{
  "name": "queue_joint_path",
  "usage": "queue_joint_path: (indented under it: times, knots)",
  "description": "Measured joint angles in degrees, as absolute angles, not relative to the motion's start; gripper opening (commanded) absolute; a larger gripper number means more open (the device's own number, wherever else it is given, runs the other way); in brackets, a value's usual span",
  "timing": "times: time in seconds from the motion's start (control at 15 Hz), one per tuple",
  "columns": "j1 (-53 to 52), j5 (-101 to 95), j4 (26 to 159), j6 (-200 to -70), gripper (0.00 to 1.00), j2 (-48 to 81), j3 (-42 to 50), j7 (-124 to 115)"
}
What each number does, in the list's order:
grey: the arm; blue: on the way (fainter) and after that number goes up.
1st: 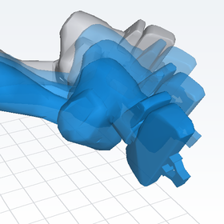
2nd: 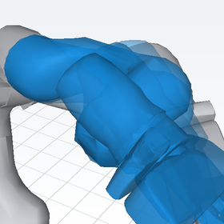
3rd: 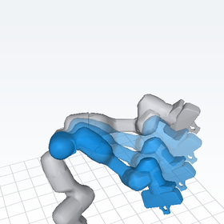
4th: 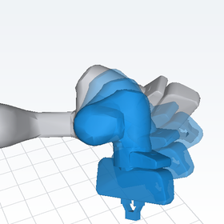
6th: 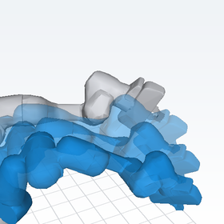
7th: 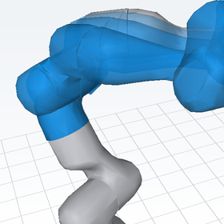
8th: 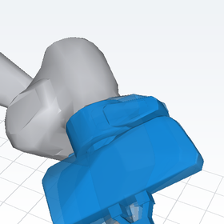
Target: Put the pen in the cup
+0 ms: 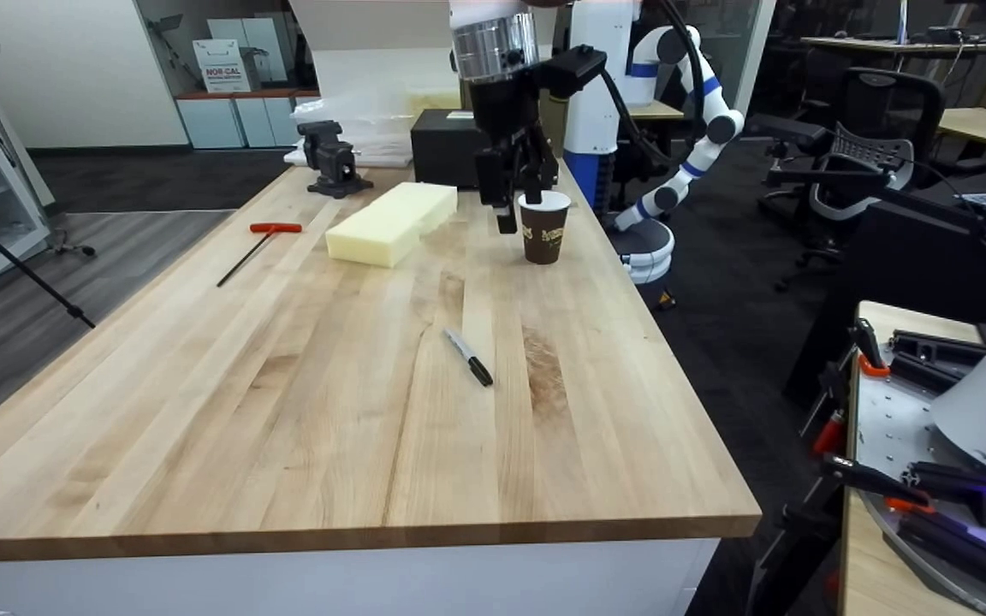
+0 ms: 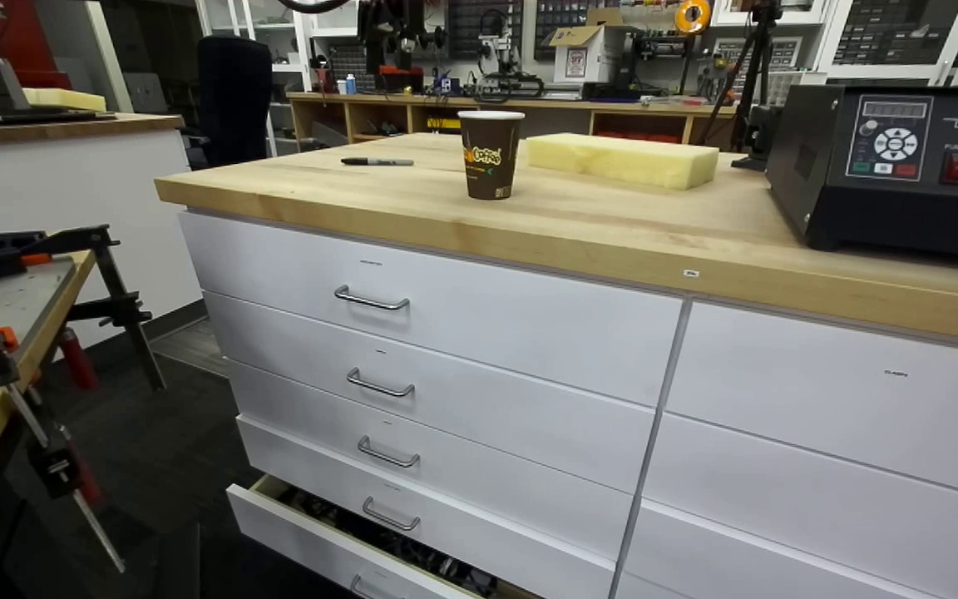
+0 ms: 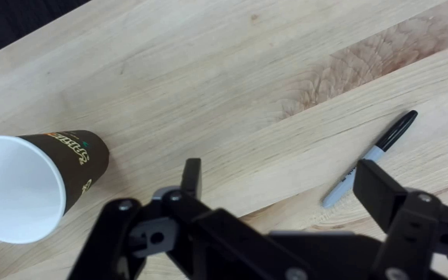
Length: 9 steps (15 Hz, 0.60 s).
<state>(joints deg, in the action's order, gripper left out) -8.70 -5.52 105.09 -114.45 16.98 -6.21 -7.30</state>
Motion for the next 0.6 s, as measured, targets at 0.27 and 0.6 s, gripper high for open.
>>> queue_joint_path:
  times: [0.27,0.6]
  knots:
    - [-9.5,-5.2,105.8,-117.8,1.00,17.2,-6.4,-11.4]
    - [-12.1,-4.4,106.7,-121.2,1.00,17.7,-6.7,-19.5]
